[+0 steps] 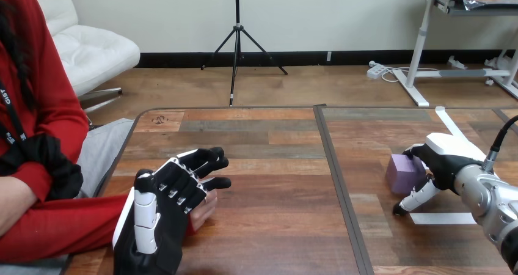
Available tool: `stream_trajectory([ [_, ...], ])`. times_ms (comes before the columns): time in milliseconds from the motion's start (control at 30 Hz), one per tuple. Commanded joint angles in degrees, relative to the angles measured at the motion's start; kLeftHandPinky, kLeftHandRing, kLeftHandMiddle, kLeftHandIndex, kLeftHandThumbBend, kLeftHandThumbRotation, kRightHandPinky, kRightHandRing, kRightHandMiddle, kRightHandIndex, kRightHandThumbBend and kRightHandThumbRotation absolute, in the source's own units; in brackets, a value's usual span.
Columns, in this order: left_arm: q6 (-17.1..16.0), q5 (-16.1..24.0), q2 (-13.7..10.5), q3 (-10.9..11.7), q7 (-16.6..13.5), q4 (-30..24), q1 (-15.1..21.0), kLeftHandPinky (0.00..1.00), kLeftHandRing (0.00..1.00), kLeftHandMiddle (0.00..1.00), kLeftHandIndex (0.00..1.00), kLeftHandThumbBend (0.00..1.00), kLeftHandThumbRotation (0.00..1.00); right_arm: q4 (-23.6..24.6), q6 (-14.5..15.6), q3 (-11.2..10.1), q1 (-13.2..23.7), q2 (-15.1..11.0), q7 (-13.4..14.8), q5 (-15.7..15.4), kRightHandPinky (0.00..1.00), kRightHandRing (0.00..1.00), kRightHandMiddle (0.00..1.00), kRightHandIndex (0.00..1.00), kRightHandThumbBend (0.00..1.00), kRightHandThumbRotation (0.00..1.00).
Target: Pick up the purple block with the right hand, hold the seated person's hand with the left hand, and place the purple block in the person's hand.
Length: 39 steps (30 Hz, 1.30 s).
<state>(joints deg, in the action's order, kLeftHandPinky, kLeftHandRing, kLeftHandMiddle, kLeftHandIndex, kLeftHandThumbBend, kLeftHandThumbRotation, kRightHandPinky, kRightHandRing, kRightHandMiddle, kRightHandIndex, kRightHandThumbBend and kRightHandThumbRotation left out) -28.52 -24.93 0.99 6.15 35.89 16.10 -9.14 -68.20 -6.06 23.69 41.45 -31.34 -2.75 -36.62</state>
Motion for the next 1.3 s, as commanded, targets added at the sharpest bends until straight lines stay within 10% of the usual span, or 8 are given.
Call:
stream_trajectory([
  [0, -1.0, -0.7, 0.0, 0.5, 0.3, -0.5, 2.6, 0.66, 0.77, 0.75, 0.62, 0.76, 0.94, -0.3, -1.0, 0.7, 2.8, 1.2, 0.9, -0.2, 0.71, 0.84, 0.86, 0.81, 0.83, 0.13],
  [1267, -1.0, -0.7, 0.0, 1.6, 1.0, 0.1, 3.3, 0.66, 0.76, 0.75, 0.62, 0.76, 0.94, -2.2, -4.4, -3.4, 3.0, 2.4, 4.4, 5.5, 0.46, 0.53, 0.58, 0.55, 0.54, 0.0],
])
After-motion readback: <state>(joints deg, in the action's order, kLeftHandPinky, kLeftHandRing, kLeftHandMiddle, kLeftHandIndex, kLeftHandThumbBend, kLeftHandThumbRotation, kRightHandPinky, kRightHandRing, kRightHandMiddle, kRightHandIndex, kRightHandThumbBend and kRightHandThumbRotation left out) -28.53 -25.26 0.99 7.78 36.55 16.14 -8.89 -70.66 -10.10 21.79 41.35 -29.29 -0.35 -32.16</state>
